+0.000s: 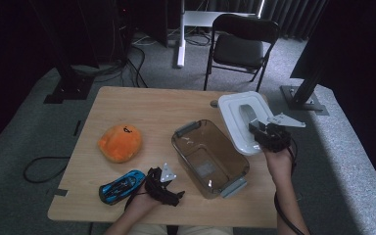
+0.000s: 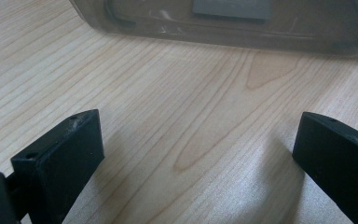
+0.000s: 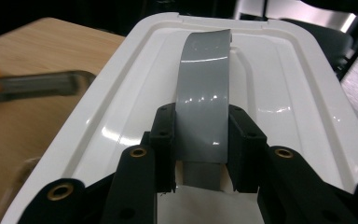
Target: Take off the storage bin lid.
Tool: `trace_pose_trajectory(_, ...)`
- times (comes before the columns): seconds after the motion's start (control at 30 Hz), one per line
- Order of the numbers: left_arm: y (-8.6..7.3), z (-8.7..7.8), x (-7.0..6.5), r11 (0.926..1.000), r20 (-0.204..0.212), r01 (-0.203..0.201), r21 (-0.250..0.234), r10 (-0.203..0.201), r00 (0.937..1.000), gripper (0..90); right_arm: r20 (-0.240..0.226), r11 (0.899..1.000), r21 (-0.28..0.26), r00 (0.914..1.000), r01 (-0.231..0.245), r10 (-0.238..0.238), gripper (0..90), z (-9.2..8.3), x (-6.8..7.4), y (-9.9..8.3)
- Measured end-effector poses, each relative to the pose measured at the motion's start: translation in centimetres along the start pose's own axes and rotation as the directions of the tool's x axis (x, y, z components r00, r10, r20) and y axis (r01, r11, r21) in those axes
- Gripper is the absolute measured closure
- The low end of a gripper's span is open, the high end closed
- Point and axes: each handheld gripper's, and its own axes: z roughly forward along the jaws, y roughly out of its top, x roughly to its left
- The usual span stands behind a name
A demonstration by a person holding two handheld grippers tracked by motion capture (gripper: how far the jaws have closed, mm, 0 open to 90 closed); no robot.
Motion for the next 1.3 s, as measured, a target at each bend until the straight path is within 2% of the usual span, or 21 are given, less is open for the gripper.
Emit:
trace_pose_trajectory(0.1,0.0,0.0,0.0,1.0,0.001,0.001,0.0,-0.001,1.0,2.4,0.027,0.999,0.024,0.9993,-0.025,0.024,67.4,1.0,-1.1,-0.9)
trace_pose_trajectory(0.4,0.0,0.0,0.0,1.0,0.001,0.0,0.002,0.0,1.0,2.4,0.074,0.996,0.066,0.9953,-0.067,0.062,67.4,3.1,-2.8,-2.9)
trace_pose_trajectory(0.63,0.0,0.0,0.0,1.0,0.001,0.001,0.001,-0.001,1.0,2.4,0.085,0.99,0.112,0.9936,-0.084,0.075,67.3,4.9,-3.4,-4.3)
trace_pose_trajectory(0.97,0.0,0.0,0.0,1.0,0.0,0.002,0.002,-0.002,1.0,2.4,0.117,0.984,0.12,0.9863,-0.13,0.116,67.3,6.4,-4.1,-5.9)
trace_pose_trajectory(1.3,0.0,0.0,0.1,0.9999,-0.011,0.01,0.003,-0.01,0.9999,2.4,0.131,0.971,0.175,0.9815,-0.162,0.14,67.3,8.3,-4.5,-8.2)
